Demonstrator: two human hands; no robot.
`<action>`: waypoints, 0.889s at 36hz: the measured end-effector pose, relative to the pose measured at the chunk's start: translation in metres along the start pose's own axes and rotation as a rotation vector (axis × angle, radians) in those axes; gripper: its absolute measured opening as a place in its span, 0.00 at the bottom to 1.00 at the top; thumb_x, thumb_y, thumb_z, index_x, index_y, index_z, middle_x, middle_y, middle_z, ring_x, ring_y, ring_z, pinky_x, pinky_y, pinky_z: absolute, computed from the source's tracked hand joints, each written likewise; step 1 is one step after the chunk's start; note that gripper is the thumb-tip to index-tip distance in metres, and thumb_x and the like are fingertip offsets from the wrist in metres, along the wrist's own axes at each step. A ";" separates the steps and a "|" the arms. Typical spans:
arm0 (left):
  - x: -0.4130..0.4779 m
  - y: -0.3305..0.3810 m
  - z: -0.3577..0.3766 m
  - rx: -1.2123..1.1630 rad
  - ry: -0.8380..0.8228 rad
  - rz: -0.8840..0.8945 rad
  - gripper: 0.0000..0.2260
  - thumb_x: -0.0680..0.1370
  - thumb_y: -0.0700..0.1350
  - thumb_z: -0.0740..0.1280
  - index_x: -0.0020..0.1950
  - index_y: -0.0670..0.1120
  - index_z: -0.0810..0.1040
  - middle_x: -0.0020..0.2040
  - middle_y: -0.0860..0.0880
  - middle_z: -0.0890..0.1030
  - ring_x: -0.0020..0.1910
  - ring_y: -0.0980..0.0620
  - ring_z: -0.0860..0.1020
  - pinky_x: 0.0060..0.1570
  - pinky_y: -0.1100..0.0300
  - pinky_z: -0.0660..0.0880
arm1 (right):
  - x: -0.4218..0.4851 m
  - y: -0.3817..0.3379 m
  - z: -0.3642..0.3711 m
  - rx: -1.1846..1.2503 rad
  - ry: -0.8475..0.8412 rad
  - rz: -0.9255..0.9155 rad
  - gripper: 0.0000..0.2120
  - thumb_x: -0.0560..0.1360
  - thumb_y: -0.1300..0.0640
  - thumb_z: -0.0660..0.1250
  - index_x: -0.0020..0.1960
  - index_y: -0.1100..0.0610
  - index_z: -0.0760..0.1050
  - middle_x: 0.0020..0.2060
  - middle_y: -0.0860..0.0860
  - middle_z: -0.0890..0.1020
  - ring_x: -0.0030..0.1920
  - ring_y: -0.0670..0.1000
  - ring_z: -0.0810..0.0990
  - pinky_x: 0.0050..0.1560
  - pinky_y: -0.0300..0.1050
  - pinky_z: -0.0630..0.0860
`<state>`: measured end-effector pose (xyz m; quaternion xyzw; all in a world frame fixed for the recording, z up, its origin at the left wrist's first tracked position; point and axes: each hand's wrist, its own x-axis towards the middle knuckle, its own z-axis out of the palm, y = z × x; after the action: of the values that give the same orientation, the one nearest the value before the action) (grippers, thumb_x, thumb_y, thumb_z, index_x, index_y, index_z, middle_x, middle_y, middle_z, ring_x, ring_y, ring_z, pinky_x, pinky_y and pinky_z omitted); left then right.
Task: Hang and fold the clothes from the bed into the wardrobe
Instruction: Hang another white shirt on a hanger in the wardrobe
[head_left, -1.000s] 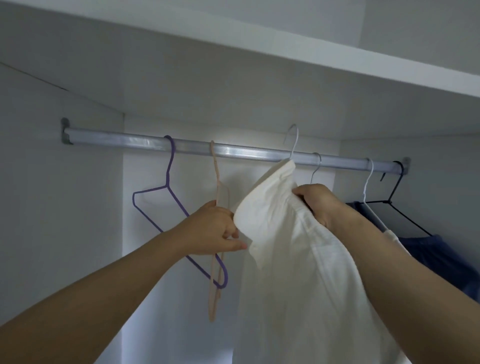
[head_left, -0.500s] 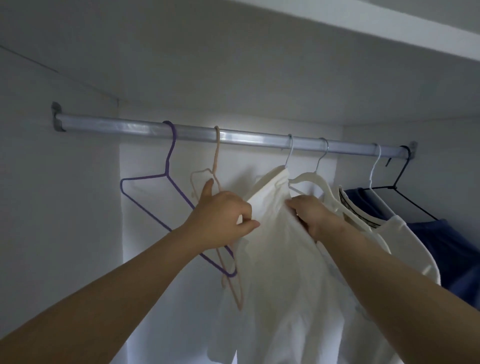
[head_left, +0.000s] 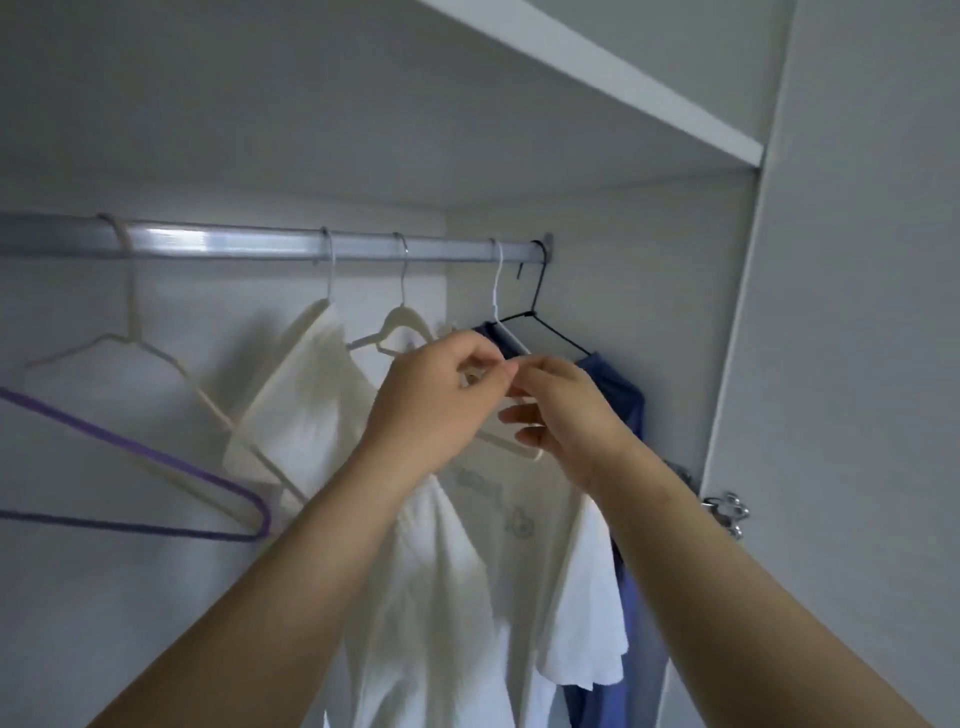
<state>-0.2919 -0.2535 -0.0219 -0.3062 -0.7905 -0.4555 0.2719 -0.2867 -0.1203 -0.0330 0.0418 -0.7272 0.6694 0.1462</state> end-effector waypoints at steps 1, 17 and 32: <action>0.002 0.006 0.013 -0.040 -0.012 0.010 0.02 0.75 0.51 0.67 0.43 0.56 0.78 0.41 0.63 0.79 0.45 0.70 0.75 0.40 0.77 0.68 | -0.007 -0.001 -0.013 0.008 0.041 -0.001 0.04 0.78 0.56 0.61 0.47 0.54 0.74 0.42 0.49 0.78 0.35 0.48 0.77 0.35 0.40 0.70; -0.040 0.207 0.237 -0.626 -0.376 0.167 0.04 0.75 0.48 0.67 0.40 0.54 0.78 0.39 0.65 0.80 0.41 0.68 0.76 0.38 0.78 0.68 | -0.200 -0.023 -0.268 0.038 0.711 0.056 0.03 0.77 0.58 0.63 0.48 0.55 0.76 0.38 0.49 0.79 0.31 0.47 0.77 0.33 0.39 0.70; -0.178 0.446 0.404 -0.981 -0.857 0.368 0.06 0.76 0.47 0.66 0.40 0.56 0.77 0.36 0.62 0.80 0.39 0.68 0.77 0.37 0.77 0.70 | -0.446 -0.036 -0.451 -0.018 1.354 0.089 0.03 0.76 0.60 0.63 0.45 0.55 0.76 0.35 0.49 0.79 0.30 0.48 0.76 0.28 0.38 0.68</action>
<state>0.0916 0.2400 -0.0778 -0.6773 -0.4653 -0.5462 -0.1627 0.2181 0.2608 -0.0909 -0.4178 -0.4818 0.5471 0.5422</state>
